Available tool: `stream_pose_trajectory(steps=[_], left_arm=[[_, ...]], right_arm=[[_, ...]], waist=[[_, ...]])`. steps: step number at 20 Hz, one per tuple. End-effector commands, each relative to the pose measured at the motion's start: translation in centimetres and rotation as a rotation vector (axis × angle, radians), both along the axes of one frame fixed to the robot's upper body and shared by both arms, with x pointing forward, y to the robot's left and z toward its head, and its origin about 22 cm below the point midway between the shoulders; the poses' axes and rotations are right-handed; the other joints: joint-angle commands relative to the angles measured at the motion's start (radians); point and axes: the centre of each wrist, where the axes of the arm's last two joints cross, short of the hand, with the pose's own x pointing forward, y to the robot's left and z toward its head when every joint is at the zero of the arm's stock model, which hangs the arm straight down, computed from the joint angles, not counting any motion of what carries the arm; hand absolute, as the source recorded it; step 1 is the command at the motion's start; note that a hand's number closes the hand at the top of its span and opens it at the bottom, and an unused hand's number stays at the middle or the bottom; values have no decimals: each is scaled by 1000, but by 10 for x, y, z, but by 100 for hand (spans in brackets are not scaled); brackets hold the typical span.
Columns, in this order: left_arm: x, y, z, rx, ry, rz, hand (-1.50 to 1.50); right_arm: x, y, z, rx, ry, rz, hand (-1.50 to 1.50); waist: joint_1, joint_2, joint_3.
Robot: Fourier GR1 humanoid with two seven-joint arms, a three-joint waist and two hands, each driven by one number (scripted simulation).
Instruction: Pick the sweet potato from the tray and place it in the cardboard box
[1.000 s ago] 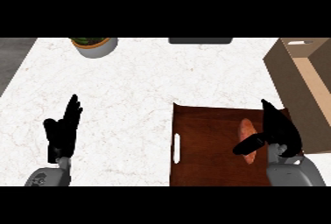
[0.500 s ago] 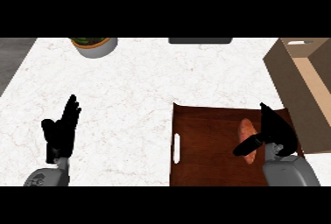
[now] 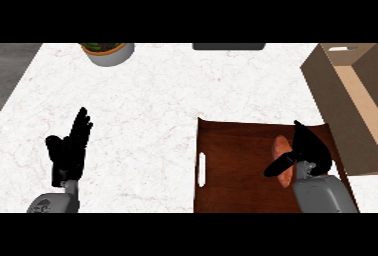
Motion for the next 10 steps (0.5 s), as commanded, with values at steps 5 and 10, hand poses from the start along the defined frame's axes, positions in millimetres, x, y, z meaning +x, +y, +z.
stream_pose_trajectory(steps=[5, 10], left_arm=[[2, -6, -6, 4, 9, 5, 0], [13, -6, 7, 12, -6, 10, 0]], right_arm=[[5, 9, -18, -3, 41, -25, 150], [4, 5, -7, -80, -94, 83, 150]], waist=[[-1, 0, 0], [-2, 0, 0]])
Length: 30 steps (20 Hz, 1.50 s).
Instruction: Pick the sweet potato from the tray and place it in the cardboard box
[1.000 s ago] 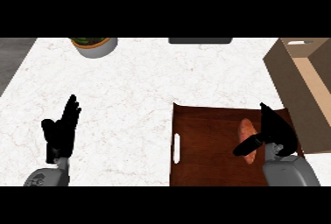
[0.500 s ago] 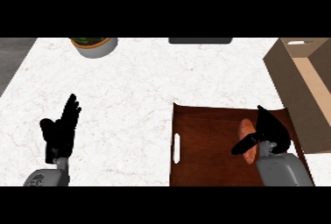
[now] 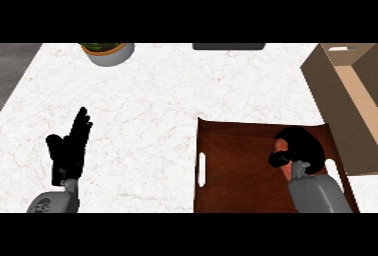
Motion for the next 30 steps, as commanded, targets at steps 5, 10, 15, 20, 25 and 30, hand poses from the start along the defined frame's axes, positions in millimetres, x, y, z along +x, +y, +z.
stream_pose_trajectory(steps=[5, 10, 15, 20, 25, 30], left_arm=[[7, 9, 10, 19, -2, 22, 0], [9, -18, 9, -12, -26, -48, 0], [12, -2, 13, 7, -23, -51, 0], [8, -17, 9, -2, -16, -29, 0], [13, -2, 1, -9, -4, -20, 0], [-9, -10, -4, -3, 0, -38, 0]], right_arm=[[9, -1, -13, -81, -55, 32, 150], [89, 45, 28, -85, -58, -279, 150], [123, 81, 58, -165, -99, -338, 150], [149, 81, 82, -240, -201, -303, 150], [158, 108, 136, -329, -334, -295, 150], [163, 113, 192, -382, -462, -376, 150]], waist=[[0, 0, 0], [53, 20, 1], [60, 18, 0], [50, 14, 0], [25, 8, -1], [32, 1, -1]])
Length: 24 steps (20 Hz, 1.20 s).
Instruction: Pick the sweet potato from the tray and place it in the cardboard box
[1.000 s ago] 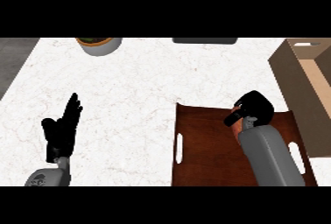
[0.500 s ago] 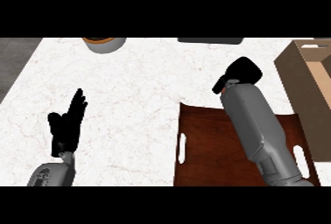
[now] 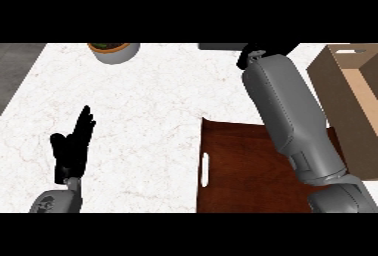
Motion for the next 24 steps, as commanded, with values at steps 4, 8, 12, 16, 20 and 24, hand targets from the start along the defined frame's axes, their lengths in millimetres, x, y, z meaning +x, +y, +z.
stream_pose_trajectory(steps=[4, 8, 12, 16, 20, 24], left_arm=[[-8, -3, -9, 6, 7, 16, 0], [6, -8, 8, -19, 4, 33, 0], [-6, -5, -2, 12, 1, 24, 0], [-4, -2, -10, 12, 4, 50, 0], [-2, 3, 1, 2, -3, 39, 0], [11, 11, 15, -17, -5, 32, 0]], right_arm=[[6, -3, 69, -29, -128, -212, 150], [7, -27, 63, -105, -94, -251, 150], [6, -62, 75, -149, -146, -275, 150], [-4, -100, 81, -137, -197, -285, 150], [-8, -143, 64, -124, -217, -316, 150], [-17, -189, 52, -75, -242, -297, 150]], waist=[[-15, -3, 0], [-32, -7, 1], [-31, -6, 1], [-49, -10, 1], [-33, -5, 1], [-30, -3, 1]])
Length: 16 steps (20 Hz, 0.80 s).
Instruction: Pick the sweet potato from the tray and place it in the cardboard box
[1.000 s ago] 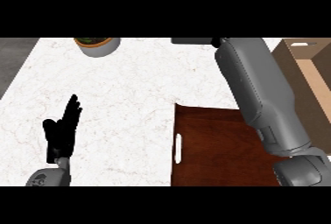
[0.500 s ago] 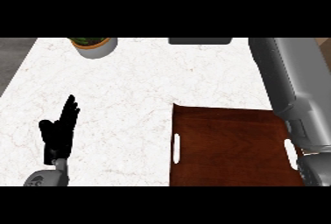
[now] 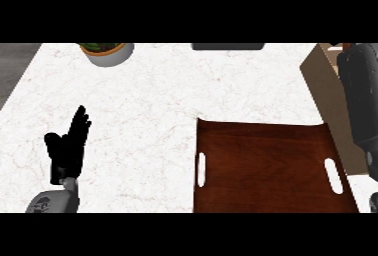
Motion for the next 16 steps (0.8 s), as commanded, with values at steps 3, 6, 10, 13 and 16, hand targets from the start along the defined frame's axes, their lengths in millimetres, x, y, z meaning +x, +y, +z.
stream_pose_trajectory(steps=[3, 6, 10, 13, 16], left_arm=[[-7, 6, -4, 11, -6, -2, 0], [12, 23, 1, -17, 6, -9, 0], [10, -7, -14, -7, -2, -16, 0], [5, 2, -2, 2, -5, -14, 0], [8, 2, 12, 9, -25, -9, 0]], right_arm=[[-20, -72, -35, 22, 0, -66, 150], [-15, -89, -52, 73, -55, -39, 150], [-33, -139, -73, 26, 39, -121, 150], [-33, -145, -89, 153, -11, -170, 150], [-43, -158, -106, 243, -92, -150, -150]], waist=[[2, 1, 0], [12, 8, 0], [9, 8, 0], [20, 9, 1], [19, 7, 1]])
